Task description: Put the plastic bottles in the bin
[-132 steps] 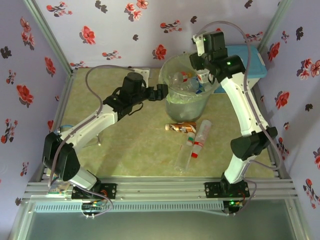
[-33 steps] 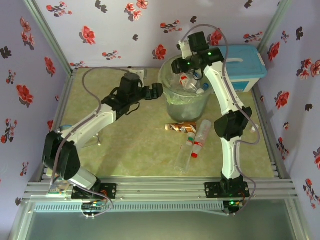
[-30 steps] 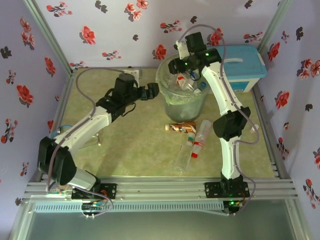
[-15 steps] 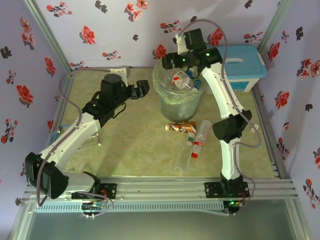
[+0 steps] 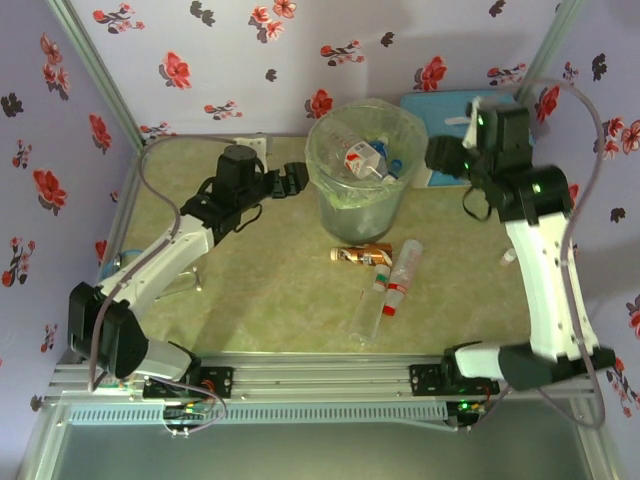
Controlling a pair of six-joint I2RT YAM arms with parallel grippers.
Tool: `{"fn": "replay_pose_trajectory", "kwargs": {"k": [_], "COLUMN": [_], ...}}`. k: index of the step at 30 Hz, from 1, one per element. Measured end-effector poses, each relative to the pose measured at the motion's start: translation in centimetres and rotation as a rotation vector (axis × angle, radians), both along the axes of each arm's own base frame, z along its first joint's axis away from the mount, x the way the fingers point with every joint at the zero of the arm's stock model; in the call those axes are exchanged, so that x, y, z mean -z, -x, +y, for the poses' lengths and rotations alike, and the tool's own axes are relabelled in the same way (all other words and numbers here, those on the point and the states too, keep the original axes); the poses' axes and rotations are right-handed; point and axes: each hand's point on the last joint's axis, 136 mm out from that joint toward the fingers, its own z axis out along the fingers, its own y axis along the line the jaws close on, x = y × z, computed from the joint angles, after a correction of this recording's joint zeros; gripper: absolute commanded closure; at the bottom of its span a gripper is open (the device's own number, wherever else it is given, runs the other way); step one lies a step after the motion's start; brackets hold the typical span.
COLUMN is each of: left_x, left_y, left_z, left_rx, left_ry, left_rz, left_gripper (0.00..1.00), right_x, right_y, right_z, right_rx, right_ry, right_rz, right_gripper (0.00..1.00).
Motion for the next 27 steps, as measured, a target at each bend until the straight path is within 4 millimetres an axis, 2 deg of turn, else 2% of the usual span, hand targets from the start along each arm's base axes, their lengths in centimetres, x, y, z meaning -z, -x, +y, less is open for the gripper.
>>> {"fn": "replay_pose_trajectory", "kwargs": {"k": [3,7,12,15,17,21,24,27], "left_x": [0.3,0.2,-0.4,-1.3,-2.3,-4.4,-4.4,-3.2], "left_y": [-0.4,-0.5,-0.6,-0.8,-0.6,-0.6,-1.0,-1.7], "left_z": [-0.5,-0.9,-1.1,-1.2,-1.1,-1.2,-1.8,-2.7], "left_rx": [0.011,0.024,0.034,0.028,0.021,0.010,0.014,0.017], "left_ry": [0.001,0.009,0.025,0.056,0.089,0.167,0.200,0.209], "left_rz": [0.008,0.005,-0.012,-0.037,-0.056,-0.085,-0.069,-0.036], "left_gripper": [0.05,0.05,0.05,0.07,0.09,0.12,0.15,0.18], "right_x": [3.3,9.6,20.1,24.5,26.1,28.1,29.7,30.6], "right_y": [3.0,5.9,8.3,9.0,8.9,7.7,7.1,6.9], "right_z": [-1.7,-2.4,-1.4,-0.6,0.1,1.7,2.4,2.7], "right_rx": [0.067,0.116,0.136,0.144,0.142,0.117,0.113,0.110], "right_ry": [-0.011,-0.028,-0.095,-0.145,-0.176,-0.216,-0.237,-0.245], "right_rz": [0.056,0.184,0.422,0.515,0.545,0.566,0.588,0.595], "right_gripper": [0.33,0.32,0.28,0.25,0.24,0.24,0.25,0.29]}}
